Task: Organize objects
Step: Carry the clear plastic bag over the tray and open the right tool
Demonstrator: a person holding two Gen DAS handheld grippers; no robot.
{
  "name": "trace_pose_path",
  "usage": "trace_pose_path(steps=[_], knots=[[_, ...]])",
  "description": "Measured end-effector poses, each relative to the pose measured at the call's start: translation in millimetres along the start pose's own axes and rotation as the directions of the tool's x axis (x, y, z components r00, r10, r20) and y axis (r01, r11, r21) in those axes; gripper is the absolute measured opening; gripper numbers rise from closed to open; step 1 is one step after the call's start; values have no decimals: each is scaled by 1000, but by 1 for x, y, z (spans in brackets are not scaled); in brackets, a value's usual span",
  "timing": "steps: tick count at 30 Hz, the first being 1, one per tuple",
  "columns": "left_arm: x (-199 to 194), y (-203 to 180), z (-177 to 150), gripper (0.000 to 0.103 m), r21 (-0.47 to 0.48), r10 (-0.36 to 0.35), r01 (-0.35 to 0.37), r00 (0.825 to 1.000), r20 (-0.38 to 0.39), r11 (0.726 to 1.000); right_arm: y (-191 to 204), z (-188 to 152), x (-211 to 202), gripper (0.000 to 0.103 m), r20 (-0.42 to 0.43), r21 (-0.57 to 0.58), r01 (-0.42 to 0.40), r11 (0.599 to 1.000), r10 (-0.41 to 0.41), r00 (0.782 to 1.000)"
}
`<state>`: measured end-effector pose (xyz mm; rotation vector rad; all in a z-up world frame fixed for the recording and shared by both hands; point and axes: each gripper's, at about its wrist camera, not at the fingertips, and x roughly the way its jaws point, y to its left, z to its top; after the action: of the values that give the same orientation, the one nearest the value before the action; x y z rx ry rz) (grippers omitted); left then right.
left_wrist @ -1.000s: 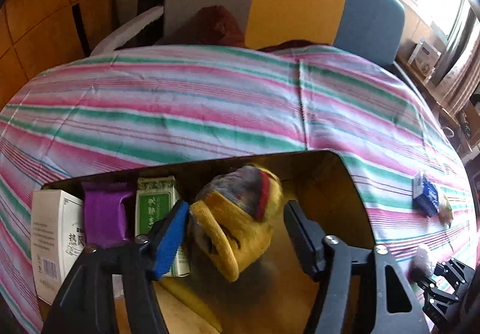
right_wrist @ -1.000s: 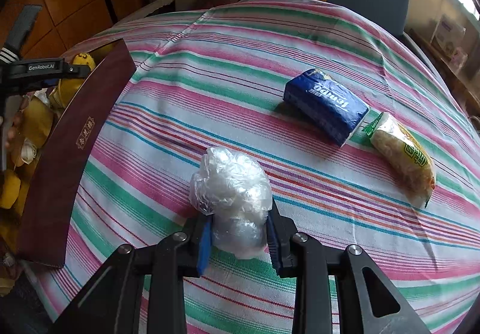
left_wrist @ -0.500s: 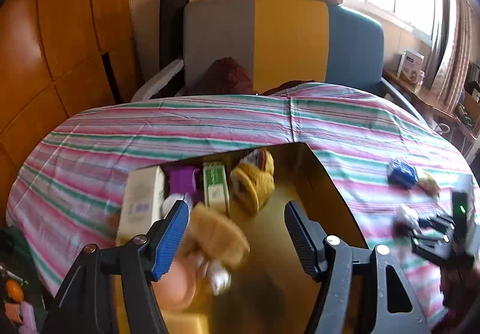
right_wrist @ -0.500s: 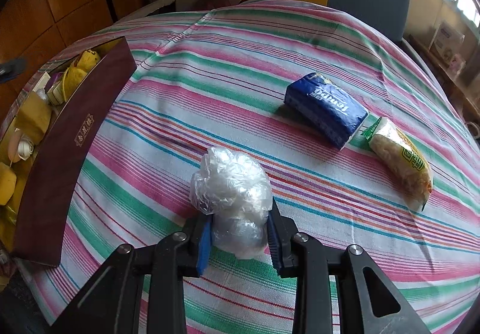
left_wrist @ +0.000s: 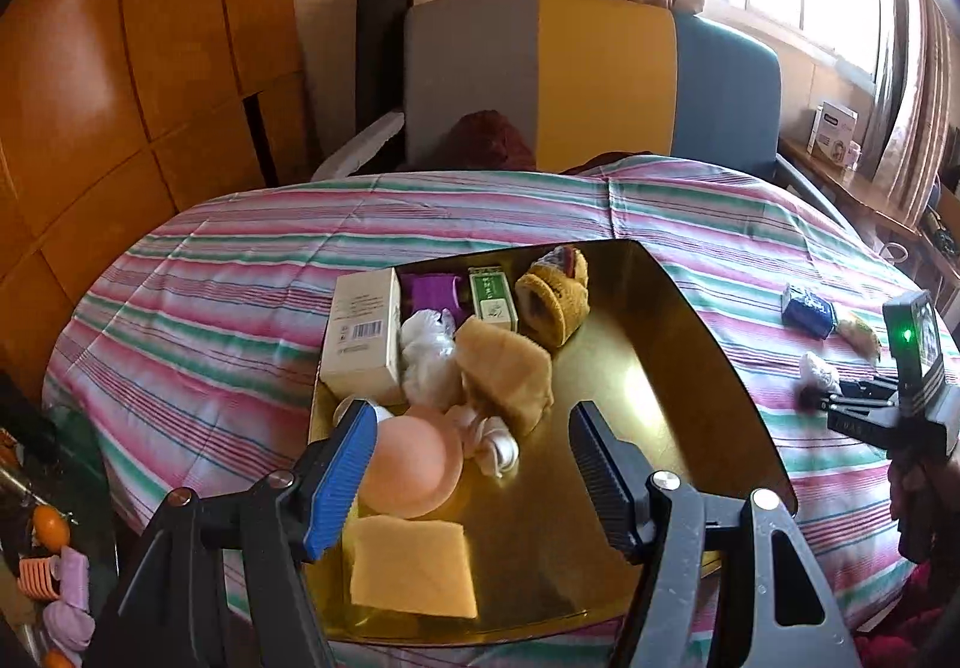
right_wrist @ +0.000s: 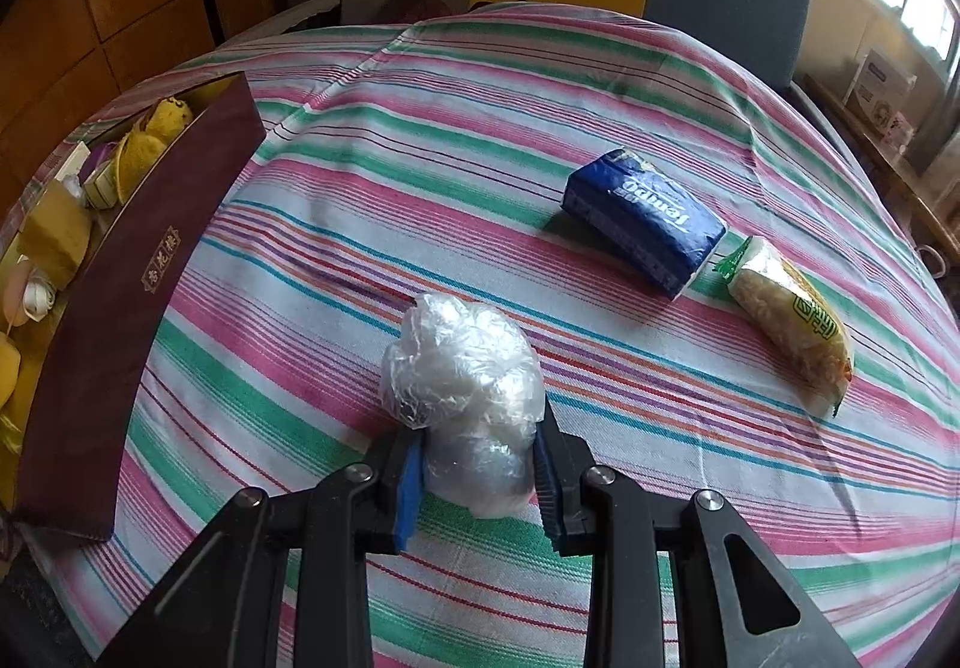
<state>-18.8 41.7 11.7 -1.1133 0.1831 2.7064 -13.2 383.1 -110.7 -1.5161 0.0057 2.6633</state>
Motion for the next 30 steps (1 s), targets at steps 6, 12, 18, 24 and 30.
trace_pose_path(steps=[6, 12, 18, 24, 30], knots=[[1, 11, -6, 67, -21, -6, 6, 1000, -8, 1000, 28, 20, -25, 30, 28, 8, -64, 998, 64, 998], [4, 20, -10, 68, -44, -7, 6, 1000, -16, 999, 98, 60, -60, 31, 103, -83, -199, 977, 207, 973], [9, 34, -15, 67, -83, -4, 1, 999, -33, 997, 167, 87, -43, 31, 29, -154, -290, 945, 298, 954], [18, 47, -20, 67, -118, 10, -16, 998, -57, 993, 213, 101, 10, 31, -111, -163, -289, 943, 274, 955], [18, 50, -19, 67, -127, 14, -20, 999, -53, 992, 228, 102, 32, 40, -147, -162, -302, 939, 280, 949]])
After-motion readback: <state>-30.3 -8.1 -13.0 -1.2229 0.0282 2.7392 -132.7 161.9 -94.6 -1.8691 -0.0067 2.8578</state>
